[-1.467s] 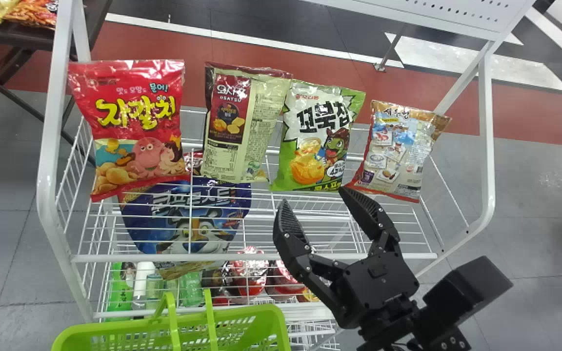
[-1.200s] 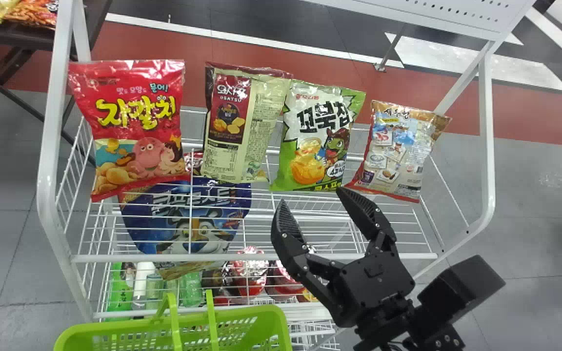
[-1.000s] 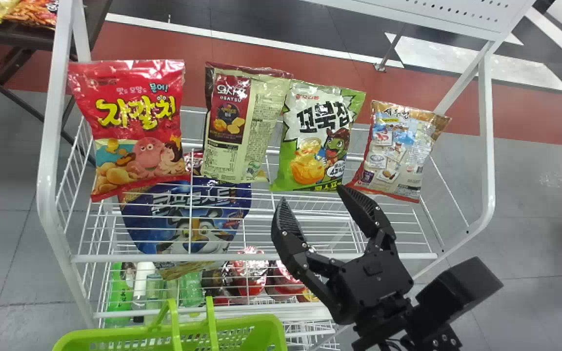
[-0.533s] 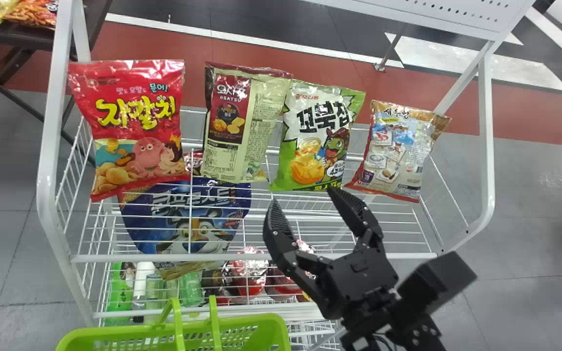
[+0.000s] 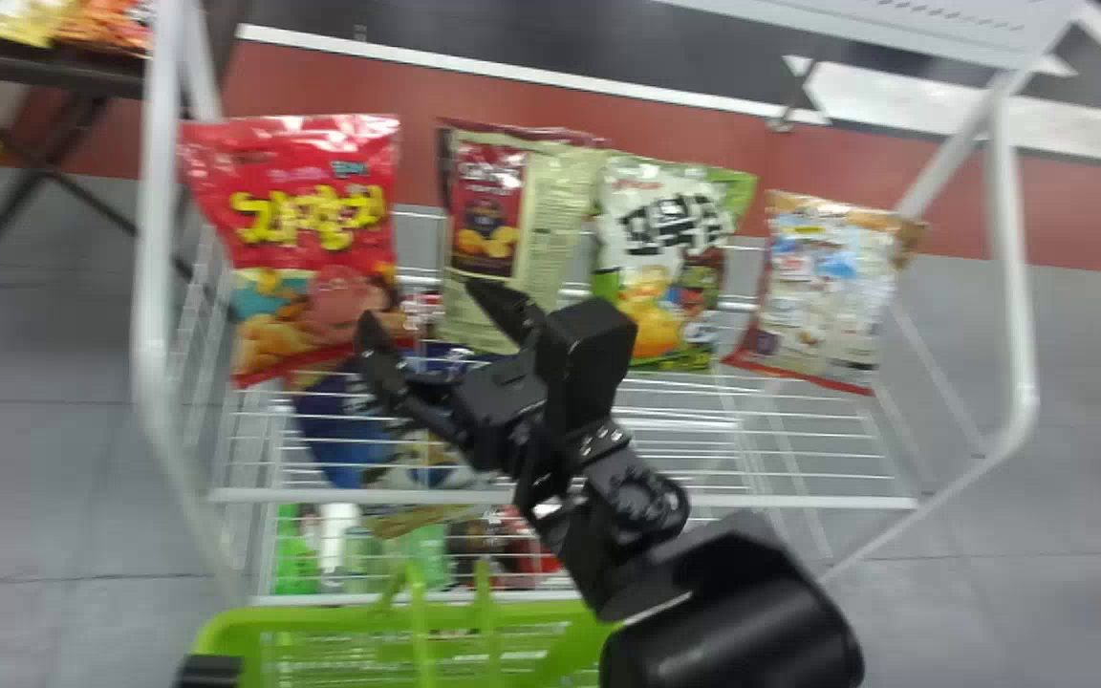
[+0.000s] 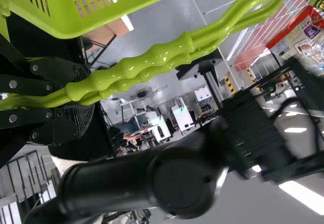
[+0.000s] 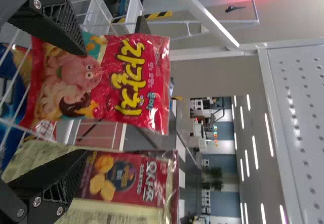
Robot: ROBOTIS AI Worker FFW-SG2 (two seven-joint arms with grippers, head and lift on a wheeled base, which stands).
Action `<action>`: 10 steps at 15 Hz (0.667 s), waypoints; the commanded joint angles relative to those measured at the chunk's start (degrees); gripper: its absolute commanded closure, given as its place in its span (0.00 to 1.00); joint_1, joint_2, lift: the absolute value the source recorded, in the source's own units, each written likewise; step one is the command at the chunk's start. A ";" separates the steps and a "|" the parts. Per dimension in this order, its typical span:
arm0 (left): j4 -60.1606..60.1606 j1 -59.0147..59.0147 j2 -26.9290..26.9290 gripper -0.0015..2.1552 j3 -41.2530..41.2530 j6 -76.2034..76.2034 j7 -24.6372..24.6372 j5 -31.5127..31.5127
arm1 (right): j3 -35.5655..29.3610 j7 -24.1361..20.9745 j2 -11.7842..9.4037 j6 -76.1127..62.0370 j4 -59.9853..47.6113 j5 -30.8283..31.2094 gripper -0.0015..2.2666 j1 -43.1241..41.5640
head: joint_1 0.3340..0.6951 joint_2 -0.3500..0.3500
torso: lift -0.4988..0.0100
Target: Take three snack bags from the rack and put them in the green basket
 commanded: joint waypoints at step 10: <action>1.59 -3.18 2.18 0.66 -2.28 -0.41 0.46 1.49 | 1.83 4.10 3.00 10.29 23.16 -6.03 0.54 -22.99 | 1.00 0.40 | 0.97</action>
